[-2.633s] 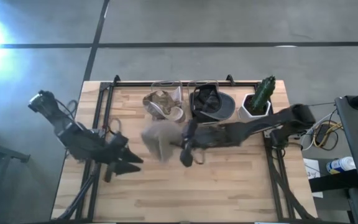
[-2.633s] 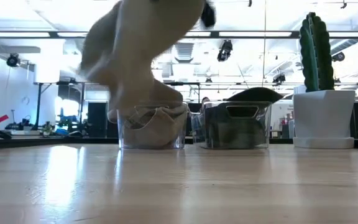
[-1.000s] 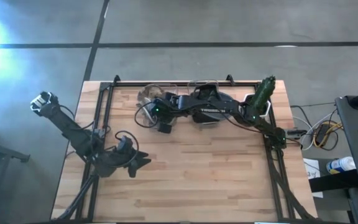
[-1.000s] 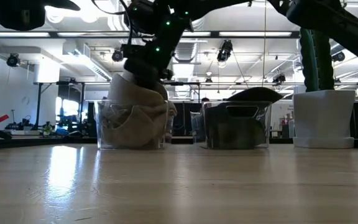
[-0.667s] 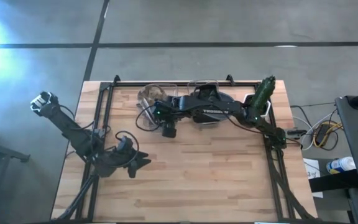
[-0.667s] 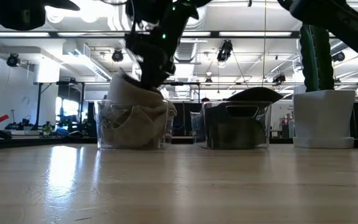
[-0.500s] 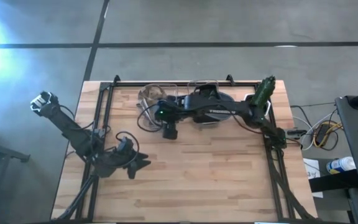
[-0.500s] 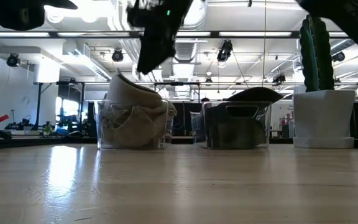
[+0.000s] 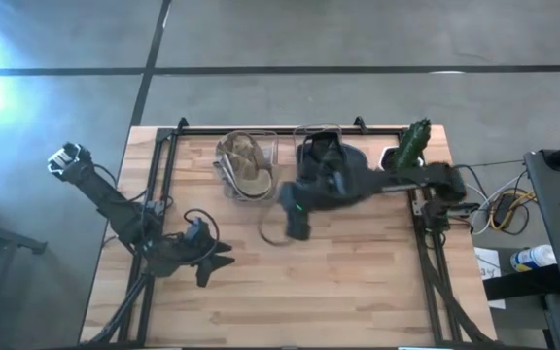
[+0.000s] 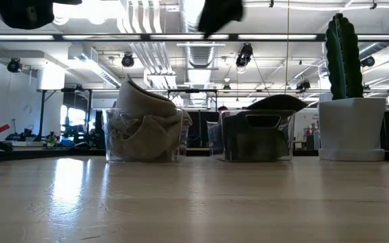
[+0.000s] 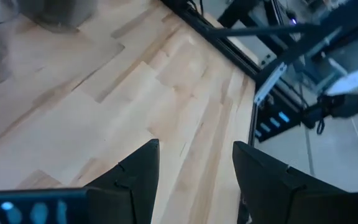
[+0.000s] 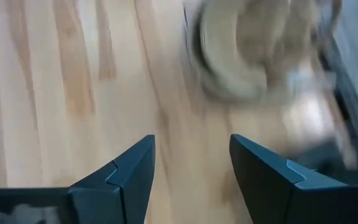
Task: Pick & Place hat
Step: Return to Home Position
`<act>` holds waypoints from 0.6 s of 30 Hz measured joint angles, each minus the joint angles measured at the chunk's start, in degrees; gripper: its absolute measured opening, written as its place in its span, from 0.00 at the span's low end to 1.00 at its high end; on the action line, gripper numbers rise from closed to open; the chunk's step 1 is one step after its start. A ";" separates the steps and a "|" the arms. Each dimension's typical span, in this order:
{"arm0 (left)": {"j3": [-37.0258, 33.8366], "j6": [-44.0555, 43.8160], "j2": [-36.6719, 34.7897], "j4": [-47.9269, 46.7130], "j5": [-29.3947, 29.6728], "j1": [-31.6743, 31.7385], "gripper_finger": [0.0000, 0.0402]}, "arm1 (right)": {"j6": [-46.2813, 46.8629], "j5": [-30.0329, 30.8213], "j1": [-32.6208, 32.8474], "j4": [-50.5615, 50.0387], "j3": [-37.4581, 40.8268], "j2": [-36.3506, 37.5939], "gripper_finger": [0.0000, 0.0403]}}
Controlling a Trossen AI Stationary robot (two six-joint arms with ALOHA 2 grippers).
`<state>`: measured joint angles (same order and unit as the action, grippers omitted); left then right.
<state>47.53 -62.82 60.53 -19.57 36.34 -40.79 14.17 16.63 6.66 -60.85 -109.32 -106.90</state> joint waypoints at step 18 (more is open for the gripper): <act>-2.21 18.45 -0.14 17.00 -35.18 19.37 0.49 | 48.52 3.97 17.35 9.71 40.03 39.92 0.50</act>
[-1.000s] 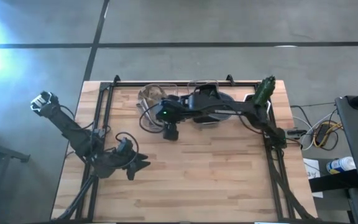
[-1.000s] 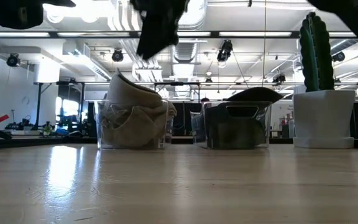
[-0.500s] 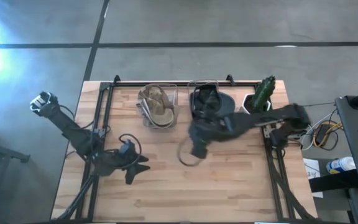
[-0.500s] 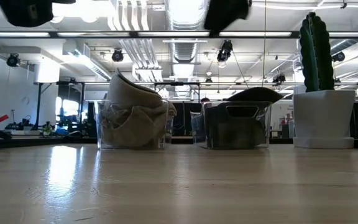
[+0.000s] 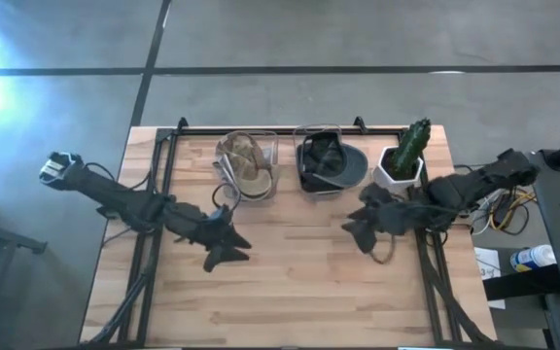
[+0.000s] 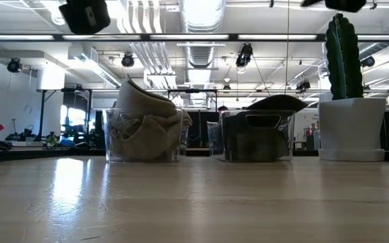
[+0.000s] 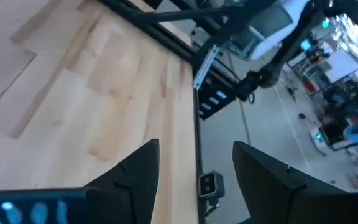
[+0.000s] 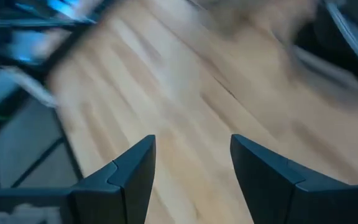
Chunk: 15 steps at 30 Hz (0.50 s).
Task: Pick & Place hat
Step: Return to Home Position
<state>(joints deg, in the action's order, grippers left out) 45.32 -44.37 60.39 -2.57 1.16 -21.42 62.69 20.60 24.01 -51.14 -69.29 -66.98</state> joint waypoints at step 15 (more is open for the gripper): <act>-12.44 10.26 -2.03 31.54 -2.78 8.21 0.49 | -18.84 6.51 4.35 24.99 28.32 21.00 0.50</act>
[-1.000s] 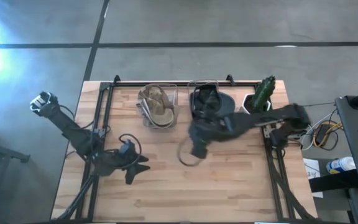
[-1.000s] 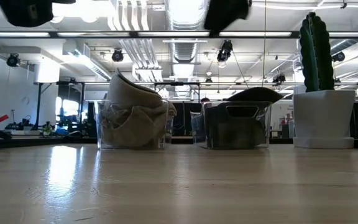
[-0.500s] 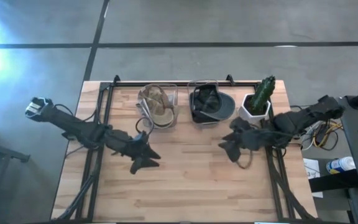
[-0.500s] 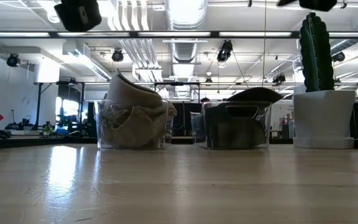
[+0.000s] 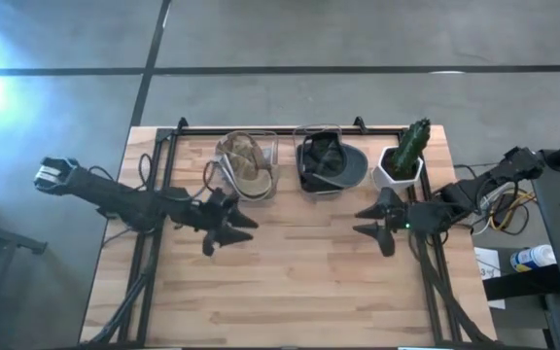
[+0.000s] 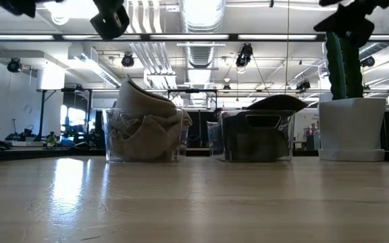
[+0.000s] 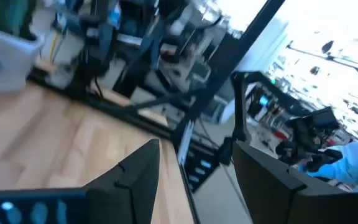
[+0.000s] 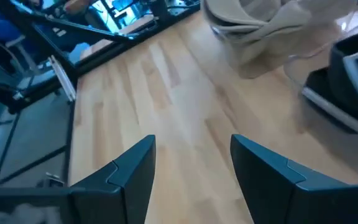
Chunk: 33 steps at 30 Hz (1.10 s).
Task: Pick & Place hat
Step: Return to Home Position
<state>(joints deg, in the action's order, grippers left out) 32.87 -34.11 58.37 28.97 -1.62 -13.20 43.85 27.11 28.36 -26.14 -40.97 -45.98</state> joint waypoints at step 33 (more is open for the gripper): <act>-28.70 7.14 -32.62 5.54 0.65 7.11 0.49 | -12.39 12.04 -0.66 -2.09 15.85 25.76 0.50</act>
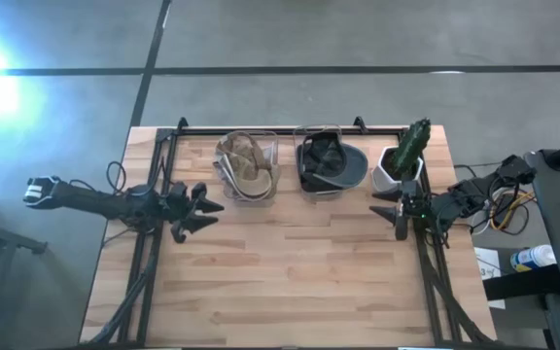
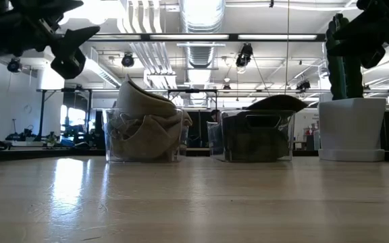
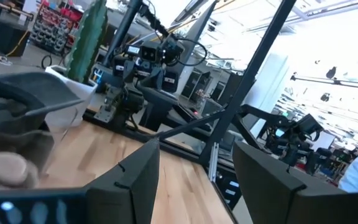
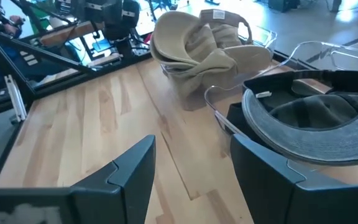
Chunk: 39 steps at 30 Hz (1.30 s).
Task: Pick & Place hat
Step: Return to Home Position
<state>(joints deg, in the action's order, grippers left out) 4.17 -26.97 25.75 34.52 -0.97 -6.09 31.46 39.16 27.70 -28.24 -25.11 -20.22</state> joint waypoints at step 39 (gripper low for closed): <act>-3.72 24.28 -25.77 -27.04 1.68 0.64 0.49 | 0.00 -0.11 0.02 0.05 0.08 -0.22 0.50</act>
<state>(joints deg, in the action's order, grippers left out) 0.45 -2.69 -0.02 7.48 0.70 -5.45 31.46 39.05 27.72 -28.19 -25.04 -20.45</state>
